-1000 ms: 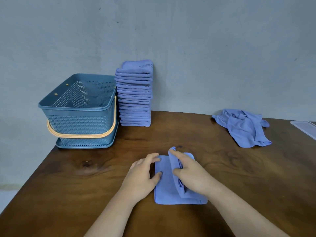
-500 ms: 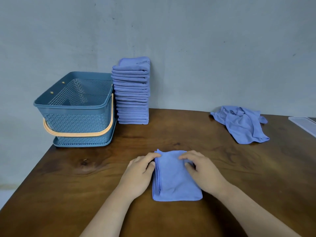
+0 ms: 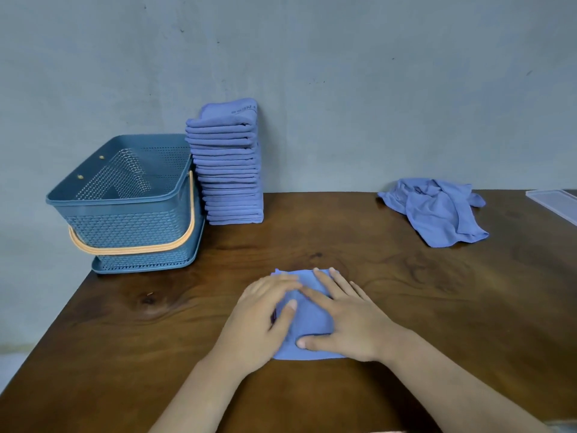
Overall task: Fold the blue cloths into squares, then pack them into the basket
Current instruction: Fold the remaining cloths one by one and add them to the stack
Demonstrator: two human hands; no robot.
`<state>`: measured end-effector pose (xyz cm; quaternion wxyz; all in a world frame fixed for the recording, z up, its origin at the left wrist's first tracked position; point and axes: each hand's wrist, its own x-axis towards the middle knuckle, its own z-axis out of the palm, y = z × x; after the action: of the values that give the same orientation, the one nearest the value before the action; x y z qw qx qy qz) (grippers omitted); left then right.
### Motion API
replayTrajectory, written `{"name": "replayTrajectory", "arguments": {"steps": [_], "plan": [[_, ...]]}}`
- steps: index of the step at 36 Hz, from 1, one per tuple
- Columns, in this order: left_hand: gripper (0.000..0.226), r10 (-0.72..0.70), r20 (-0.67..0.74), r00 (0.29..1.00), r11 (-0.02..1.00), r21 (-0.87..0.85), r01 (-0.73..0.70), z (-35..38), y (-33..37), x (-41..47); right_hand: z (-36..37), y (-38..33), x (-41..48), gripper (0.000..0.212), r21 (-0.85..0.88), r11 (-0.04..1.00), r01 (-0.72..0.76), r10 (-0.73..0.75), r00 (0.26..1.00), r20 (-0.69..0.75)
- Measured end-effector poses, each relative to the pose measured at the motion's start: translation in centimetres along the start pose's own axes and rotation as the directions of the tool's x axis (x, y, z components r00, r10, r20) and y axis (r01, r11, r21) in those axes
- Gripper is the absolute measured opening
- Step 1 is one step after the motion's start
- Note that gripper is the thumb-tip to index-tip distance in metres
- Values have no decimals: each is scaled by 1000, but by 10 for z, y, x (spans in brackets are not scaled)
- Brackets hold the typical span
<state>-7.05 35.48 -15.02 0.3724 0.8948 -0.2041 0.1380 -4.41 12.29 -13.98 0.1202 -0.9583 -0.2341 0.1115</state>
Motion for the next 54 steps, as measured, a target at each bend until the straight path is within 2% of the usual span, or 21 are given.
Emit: {"name": "replayTrajectory", "arguments": {"steps": [2, 5, 10, 12, 14, 15, 17, 19, 22, 24, 26, 28, 31, 33, 35, 37, 40, 43, 46, 50, 54], "plan": [[43, 8, 160, 987, 992, 121, -28, 6, 4, -3, 1, 1, 0, 98, 20, 1000, 1, -1, 1000, -14], [60, -153, 330, 931, 951, 306, 48, 12, -4, -10, 6, 4, -2, 99, 62, 998, -4, 6, 999, -36], [63, -270, 355, 895, 908, 402, 115, 13, -4, -13, 13, 12, -6, 82, 170, 985, 17, 15, 983, -186], [63, -282, 358, 890, 904, 409, 122, 13, -3, -13, 16, 16, -8, 65, 324, 944, -58, 178, 919, -353], [63, -283, 363, 888, 907, 403, 125, 12, -3, -13, 16, 21, -6, 45, 386, 895, -225, 394, 805, -444], [63, -283, 364, 887, 908, 400, 125, 12, -3, -13, 13, 22, -5, 39, 348, 883, -316, 451, 778, -438], [63, -285, 361, 888, 908, 399, 129, 12, -3, -14, 8, 23, 1, 31, 299, 866, -400, 492, 786, -374], [64, -291, 361, 886, 905, 404, 133, 12, -3, -15, 2, 22, 8, 23, 392, 834, -389, 517, 800, -305], [64, -288, 352, 890, 911, 387, 142, 11, -1, -16, -5, 20, 17, 16, 617, 725, -305, 529, 821, -215], [70, -283, 308, 908, 940, 279, 198, 11, -1, -17, -6, 16, 17, 17, 720, 664, -201, 476, 857, -200], [82, -367, 171, 914, 928, -6, 373, 10, 1, -13, -8, 10, 13, 17, 743, 659, -115, 403, 888, -221], [90, -537, 62, 842, 780, -344, 523, 6, 7, -4, -15, 4, 8, 12, 757, 653, -21, 346, 898, -273], [98, -640, 101, 762, 587, -576, 569, -1, 23, 15, -33, -8, 2, 19, 800, 588, 116, 290, 894, -343], [97, -627, 183, 758, 450, -709, 543, -4, 29, 24, -47, -17, -1, 25, 799, 569, 196, 248, 885, -394], [78, -567, 267, 779, 293, -819, 494, -6, 34, 29, -61, -23, -4, 28, 770, 580, 265, 202, 869, -452], [61, -539, 262, 800, 247, -859, 448, -6, 40, 31, -73, -24, -5, 29, 704, 642, 303, 179, 834, -522], [64, -591, 74, 803, 324, -890, 320, -3, 49, 35, -88, -22, -2, 22, 576, 765, 288, 141, 797, -587], [71, -610, -187, 770, 501, -844, 192, -6, 59, 41, -98, -23, 7, 27, 511, 809, 291, 128, 761, -636], [62, -535, -361, 764, 665, -737, 118, -13, 64, 46, -104, -29, 18, 29, 527, 789, 317, 146, 736, -661], [31, -478, -488, 730, 739, -673, 34, -30, 63, 51, -112, -42, 32, 27, 584, 723, 369, 167, 726, -667], [24, -363, -587, 723, 851, -525, 1, -51, 50, 63, -125, -57, 48, 26, 567, 700, 435, 131, 702, -700]]}}
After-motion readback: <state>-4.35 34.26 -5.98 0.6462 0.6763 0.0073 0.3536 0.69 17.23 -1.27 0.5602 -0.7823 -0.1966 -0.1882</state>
